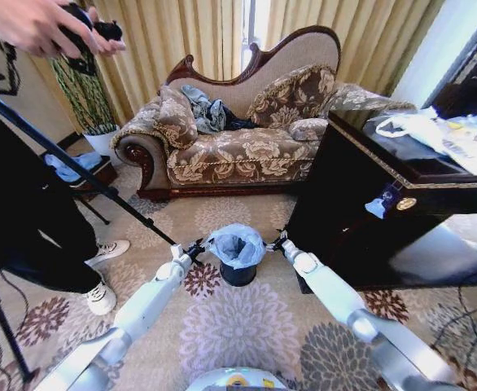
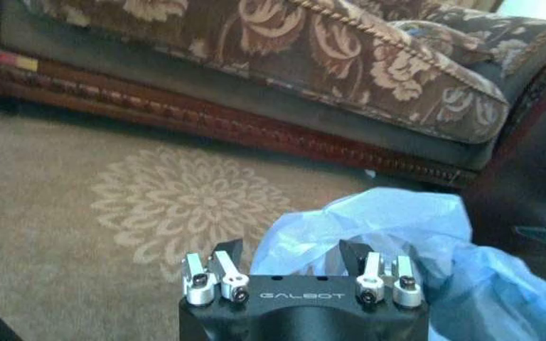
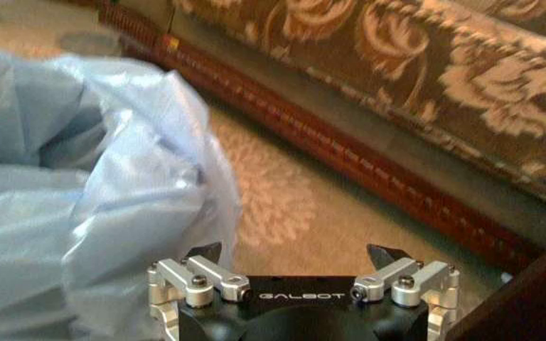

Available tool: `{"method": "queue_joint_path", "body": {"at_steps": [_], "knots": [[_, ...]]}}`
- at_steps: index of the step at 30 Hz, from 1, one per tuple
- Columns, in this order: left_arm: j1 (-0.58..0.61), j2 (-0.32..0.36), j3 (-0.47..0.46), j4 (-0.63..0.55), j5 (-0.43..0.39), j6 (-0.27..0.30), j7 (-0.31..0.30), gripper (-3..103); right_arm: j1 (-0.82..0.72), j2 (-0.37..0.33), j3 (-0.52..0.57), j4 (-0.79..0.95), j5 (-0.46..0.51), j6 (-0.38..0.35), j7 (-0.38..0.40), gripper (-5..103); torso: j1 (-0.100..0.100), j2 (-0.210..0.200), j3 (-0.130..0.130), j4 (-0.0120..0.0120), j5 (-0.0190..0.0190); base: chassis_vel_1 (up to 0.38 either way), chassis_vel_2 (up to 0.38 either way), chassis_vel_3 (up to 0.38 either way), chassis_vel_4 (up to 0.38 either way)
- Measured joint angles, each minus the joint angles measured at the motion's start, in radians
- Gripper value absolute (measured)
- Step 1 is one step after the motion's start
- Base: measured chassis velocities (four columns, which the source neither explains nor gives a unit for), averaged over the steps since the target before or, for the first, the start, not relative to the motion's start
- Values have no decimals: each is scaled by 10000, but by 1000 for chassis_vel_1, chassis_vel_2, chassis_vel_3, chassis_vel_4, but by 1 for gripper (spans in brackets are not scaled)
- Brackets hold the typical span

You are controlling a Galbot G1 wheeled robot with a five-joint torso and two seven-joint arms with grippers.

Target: Place a garbage bag over the trash bin.

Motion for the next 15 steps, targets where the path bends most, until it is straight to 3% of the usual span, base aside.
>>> {"method": "queue_joint_path", "body": {"at_steps": [4,7,12,13,15], "knots": [[164,459,145,-691,145,16,-40,70,-189,-244,209,465,174,129,1,100,1,0,0,2,3,0,0,0,0],[-58,1000,613,-1098,1123,-277,168,70,-600,-811,590,1846,535,-180,58,100,1,0,0,3,6,0,0,0,0],[-728,1225,1341,-940,1750,-474,481,70,-1220,-1594,1099,3539,1032,-637,73,100,1,1,0,2,0,0,0,0,0],[-1096,1225,1813,-635,1903,-614,619,70,-1615,-1984,1375,4271,1282,-832,30,100,1,1,-1,1,10,0,0,0,0],[-1546,1140,2396,-201,2049,-801,801,70,-2113,-2361,1740,4998,1572,-971,-89,100,2,0,1,-2,-6,0,0,0,0]]}}
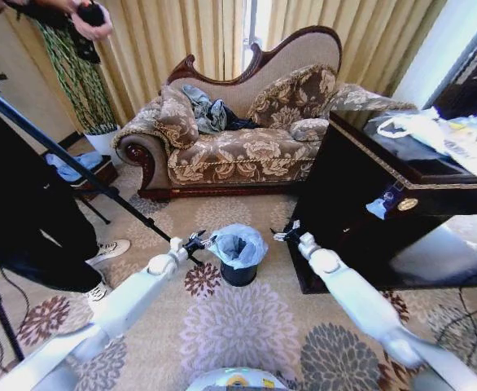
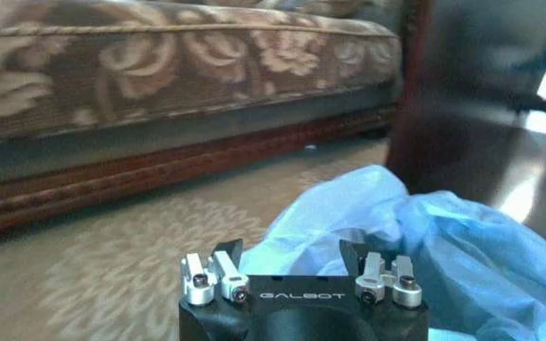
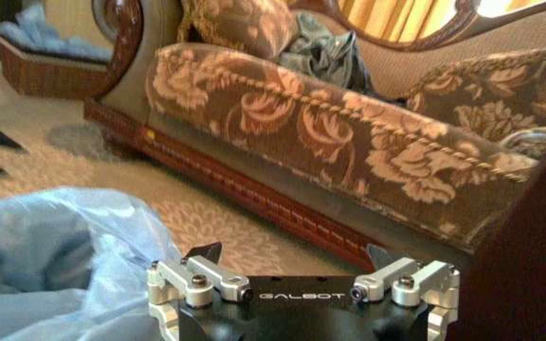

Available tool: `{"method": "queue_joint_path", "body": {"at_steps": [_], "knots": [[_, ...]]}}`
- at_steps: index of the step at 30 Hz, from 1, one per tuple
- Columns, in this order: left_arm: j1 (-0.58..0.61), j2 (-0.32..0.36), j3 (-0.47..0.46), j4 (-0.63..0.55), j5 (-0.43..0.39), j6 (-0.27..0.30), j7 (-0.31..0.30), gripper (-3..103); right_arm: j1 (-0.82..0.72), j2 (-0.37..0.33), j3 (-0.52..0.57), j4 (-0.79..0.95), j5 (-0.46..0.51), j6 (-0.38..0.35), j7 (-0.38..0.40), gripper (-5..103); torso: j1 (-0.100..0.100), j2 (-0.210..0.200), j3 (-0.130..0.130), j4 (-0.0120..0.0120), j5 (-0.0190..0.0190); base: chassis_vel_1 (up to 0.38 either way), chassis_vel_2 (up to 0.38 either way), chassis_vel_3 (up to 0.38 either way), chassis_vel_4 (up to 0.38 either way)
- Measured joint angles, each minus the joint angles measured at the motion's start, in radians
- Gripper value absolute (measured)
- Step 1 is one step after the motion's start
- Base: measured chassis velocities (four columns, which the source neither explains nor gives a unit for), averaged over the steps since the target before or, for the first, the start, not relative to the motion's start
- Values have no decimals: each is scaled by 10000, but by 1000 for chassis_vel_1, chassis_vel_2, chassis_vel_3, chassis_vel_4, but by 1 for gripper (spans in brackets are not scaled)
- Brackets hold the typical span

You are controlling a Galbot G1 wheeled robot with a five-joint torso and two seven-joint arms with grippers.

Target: Place a garbage bag over the trash bin.

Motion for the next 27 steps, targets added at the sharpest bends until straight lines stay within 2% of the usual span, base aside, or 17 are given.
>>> {"method": "queue_joint_path", "body": {"at_steps": [3,4,5,6,7,9,10,13,16,21,26,27], "knots": [[-550,-198,609,470,72,-130,139,70,-760,-356,552,828,446,-64,-256,100,-1,0,-1,-1,9,0,0,0,0],[-871,-422,903,821,74,-168,205,70,-1334,-501,1032,1353,886,-65,-600,100,0,0,0,1,15,0,0,0,0],[-1120,-621,1059,1116,79,-198,244,70,-1693,-565,1384,1664,1208,-55,-955,100,0,0,0,2,6,0,0,0,0],[-1120,-621,1059,1116,79,-198,244,70,-1693,-565,1384,1664,1208,-55,-955,100,0,0,0,2,6,0,0,0,0],[-1428,-866,1204,1458,82,-238,273,70,-2163,-642,1787,2064,1607,8,-1427,100,-1,0,-1,-1,4,0,0,0,0],[-1907,-1363,1428,2040,121,-257,306,70,-2729,-741,2183,2622,2022,56,-1881,100,0,0,0,0,8,0,0,0,0],[-1907,-1363,1428,2040,121,-257,306,70,-2729,-741,2183,2622,2022,56,-1881,100,0,0,0,0,8,0,0,0,0],[-2428,-2005,1592,2770,410,-395,493,70,-3143,-773,2450,3138,2158,132,-2038,100,-1,0,-1,0,10,0,0,0,0],[-2564,-2188,1708,2952,505,-415,605,70,-3210,-741,2475,3252,2157,147,-2025,100,0,0,-1,0,5,0,0,0,0],[-2596,-2186,2050,2876,801,-361,864,70,-3103,-620,2445,3253,2101,150,-1920,100,-1,0,0,3,6,0,0,0,0],[-2557,-2008,2334,2675,1433,-345,1136,70,-2967,-525,2400,3119,1990,164,-1875,100,-1,0,-1,4,6,0,0,0,0],[-2555,-1979,2369,2652,1761,-341,1187,70,-2951,-497,2398,3062,1962,190,-1871,100,-1,0,-1,4,7,0,0,0,0]]}}
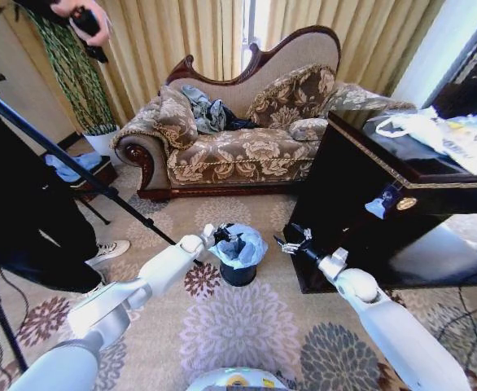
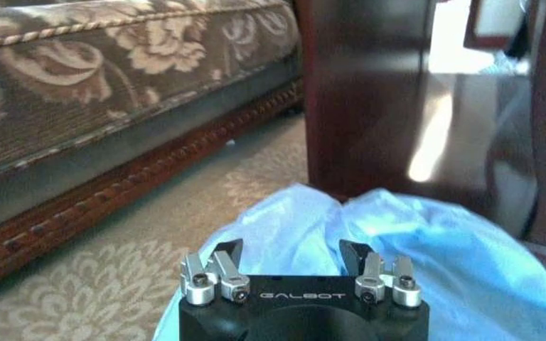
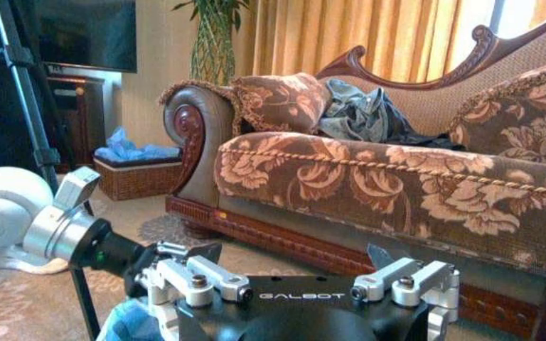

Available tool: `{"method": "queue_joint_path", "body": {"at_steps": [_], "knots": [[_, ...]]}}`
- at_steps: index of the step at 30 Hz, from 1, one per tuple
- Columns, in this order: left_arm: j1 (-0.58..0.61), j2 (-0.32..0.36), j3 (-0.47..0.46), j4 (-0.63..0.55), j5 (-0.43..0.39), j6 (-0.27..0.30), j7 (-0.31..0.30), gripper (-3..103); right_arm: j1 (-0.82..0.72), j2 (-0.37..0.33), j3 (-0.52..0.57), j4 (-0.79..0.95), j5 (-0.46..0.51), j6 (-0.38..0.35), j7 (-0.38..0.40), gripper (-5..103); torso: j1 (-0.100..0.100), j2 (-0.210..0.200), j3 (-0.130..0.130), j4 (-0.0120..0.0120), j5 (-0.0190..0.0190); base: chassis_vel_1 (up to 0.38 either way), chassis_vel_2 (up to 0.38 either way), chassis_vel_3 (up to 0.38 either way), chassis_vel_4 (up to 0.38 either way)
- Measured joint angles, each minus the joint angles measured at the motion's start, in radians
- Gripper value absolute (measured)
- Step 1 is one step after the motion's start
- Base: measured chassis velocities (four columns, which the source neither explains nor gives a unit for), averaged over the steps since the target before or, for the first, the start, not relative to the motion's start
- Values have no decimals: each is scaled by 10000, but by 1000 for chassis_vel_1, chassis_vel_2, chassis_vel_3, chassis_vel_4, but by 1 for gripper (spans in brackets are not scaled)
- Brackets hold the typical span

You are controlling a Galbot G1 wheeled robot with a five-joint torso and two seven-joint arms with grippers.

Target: Place a garbage bag over the trash bin.

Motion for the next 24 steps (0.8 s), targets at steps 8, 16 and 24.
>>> {"method": "queue_joint_path", "body": {"at_steps": [8,16,24], "knots": [[-178,-262,-32,695,1528,-300,130,58,-14,79,20,-107,-81,66,51,100,0,0,0,-1,-1,0,0,0,0],[-309,-638,-486,1450,1998,-904,-407,26,-79,143,-18,-139,-136,92,165,100,0,0,0,-2,-1,0,0,0,0],[-552,-1074,-1064,2527,1656,-1279,-1430,0,-255,201,-15,-113,-207,126,214,100,0,0,0,-2,-1,0,0,0,0]]}}
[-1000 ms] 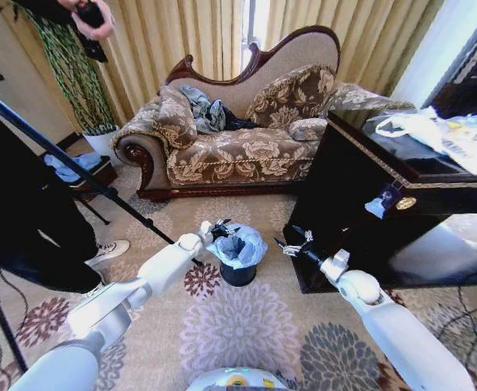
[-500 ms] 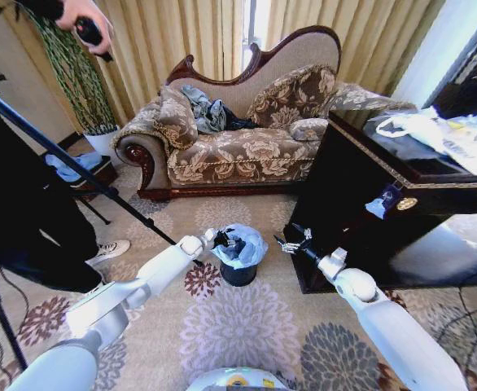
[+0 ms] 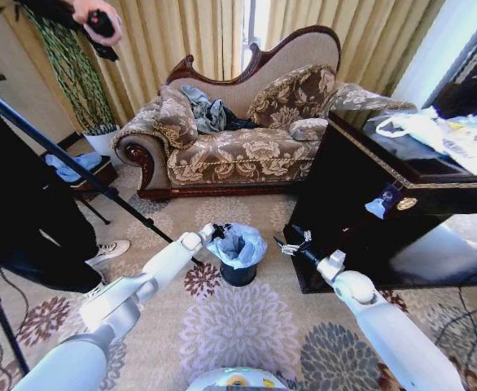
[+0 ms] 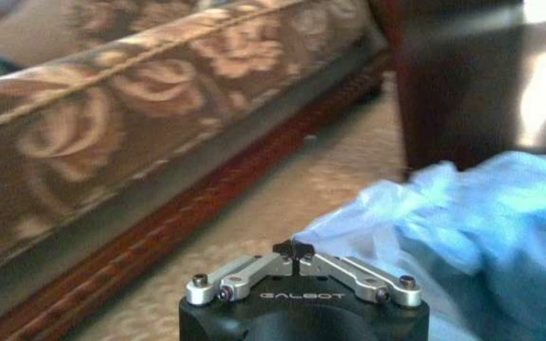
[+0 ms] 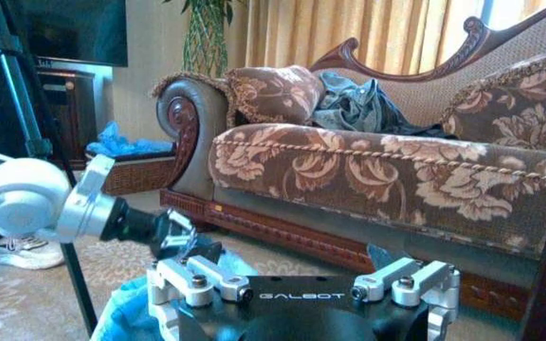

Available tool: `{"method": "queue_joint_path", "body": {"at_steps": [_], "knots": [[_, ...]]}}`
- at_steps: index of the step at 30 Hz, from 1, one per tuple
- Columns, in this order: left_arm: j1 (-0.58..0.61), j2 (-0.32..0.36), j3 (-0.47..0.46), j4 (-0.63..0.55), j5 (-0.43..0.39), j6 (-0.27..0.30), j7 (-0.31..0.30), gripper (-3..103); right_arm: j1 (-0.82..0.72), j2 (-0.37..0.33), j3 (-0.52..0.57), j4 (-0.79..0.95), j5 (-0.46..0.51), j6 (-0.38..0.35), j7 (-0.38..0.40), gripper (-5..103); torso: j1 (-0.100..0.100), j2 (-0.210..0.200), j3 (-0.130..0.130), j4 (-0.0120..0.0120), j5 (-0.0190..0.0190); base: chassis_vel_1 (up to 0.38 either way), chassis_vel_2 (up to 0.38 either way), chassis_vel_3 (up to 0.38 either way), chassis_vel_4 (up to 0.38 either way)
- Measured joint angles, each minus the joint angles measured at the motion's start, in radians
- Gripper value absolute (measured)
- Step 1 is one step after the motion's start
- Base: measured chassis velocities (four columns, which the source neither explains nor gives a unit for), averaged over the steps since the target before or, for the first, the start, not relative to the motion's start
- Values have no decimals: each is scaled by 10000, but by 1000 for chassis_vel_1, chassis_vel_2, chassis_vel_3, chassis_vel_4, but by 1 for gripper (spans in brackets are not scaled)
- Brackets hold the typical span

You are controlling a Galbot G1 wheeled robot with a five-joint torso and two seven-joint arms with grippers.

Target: Place a garbage bag over the trash bin.

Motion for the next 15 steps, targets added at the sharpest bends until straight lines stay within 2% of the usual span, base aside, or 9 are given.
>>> {"method": "queue_joint_path", "body": {"at_steps": [5,7,9,11,13,15], "knots": [[-105,-198,-381,512,-680,-16,-475,0,-98,17,8,30,-63,52,-1,100,0,0,0,0,0,0,0,0,0],[-121,-365,-774,866,-1458,157,-715,0,-192,27,9,123,-60,102,-14,100,0,0,0,0,-1,0,0,0,0],[-121,-406,-901,961,-1628,210,-742,0,-219,28,9,149,-55,121,-23,100,0,0,0,0,-1,0,0,0,0],[-17,-549,-1310,1248,-2433,405,-737,0,-377,43,3,277,-20,218,-100,100,0,0,0,1,1,0,0,0,0],[53,-592,-1423,1278,-2648,492,-733,0,-425,52,-10,312,0,258,-147,100,0,0,0,1,1,0,0,0,0],[366,-811,-1889,1354,-3218,645,-637,0,-664,100,-142,517,145,561,-404,100,0,0,0,2,-2,0,0,0,0]]}}
